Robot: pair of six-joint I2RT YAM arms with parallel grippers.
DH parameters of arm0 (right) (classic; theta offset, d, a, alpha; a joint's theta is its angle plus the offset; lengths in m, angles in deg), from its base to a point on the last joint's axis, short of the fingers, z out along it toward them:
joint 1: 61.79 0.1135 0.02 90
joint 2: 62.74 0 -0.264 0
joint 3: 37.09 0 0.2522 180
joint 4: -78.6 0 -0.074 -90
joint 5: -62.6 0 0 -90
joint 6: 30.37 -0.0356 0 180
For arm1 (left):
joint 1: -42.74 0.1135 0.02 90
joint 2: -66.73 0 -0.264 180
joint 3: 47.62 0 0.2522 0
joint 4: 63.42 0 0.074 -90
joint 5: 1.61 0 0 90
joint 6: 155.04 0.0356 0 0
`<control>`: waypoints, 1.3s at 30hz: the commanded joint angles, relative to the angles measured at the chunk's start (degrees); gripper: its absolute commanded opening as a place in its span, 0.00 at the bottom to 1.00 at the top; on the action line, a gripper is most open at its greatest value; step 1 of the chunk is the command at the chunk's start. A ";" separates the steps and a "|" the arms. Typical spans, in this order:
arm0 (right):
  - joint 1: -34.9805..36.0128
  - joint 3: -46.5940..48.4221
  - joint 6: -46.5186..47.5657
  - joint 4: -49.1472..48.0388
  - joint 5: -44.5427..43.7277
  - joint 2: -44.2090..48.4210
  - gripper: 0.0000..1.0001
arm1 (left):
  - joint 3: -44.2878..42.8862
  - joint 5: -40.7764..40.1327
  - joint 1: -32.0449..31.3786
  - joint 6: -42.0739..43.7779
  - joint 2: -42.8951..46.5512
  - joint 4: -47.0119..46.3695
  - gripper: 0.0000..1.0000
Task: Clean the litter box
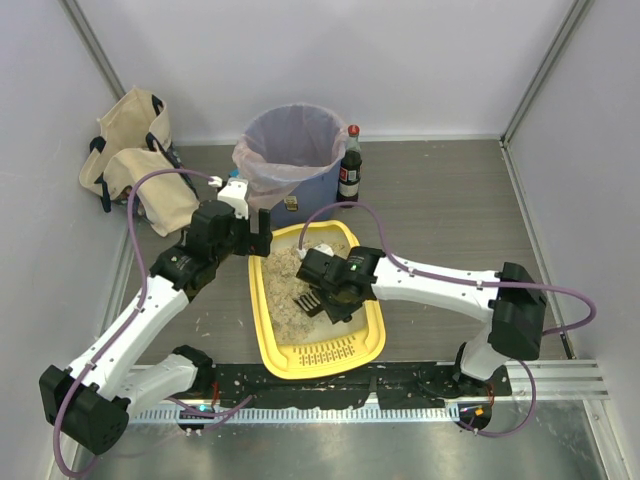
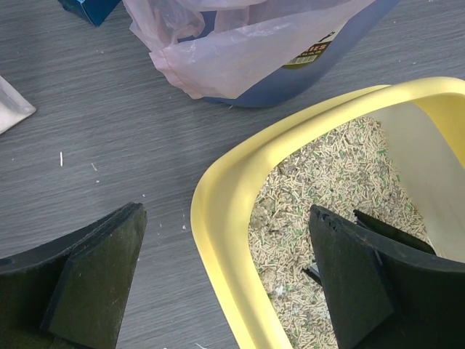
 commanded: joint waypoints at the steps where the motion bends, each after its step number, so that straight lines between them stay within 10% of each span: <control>1: 0.80 -1.35 -0.79 -6.32 -3.54 -1.96 0.01 | -2.00 -0.60 -0.27 0.31 -0.12 -0.52 0.98; 39: 10.20 -27.72 0.71 -41.48 -27.54 13.76 0.01 | -2.26 -1.04 -0.27 0.49 -1.61 -0.25 0.98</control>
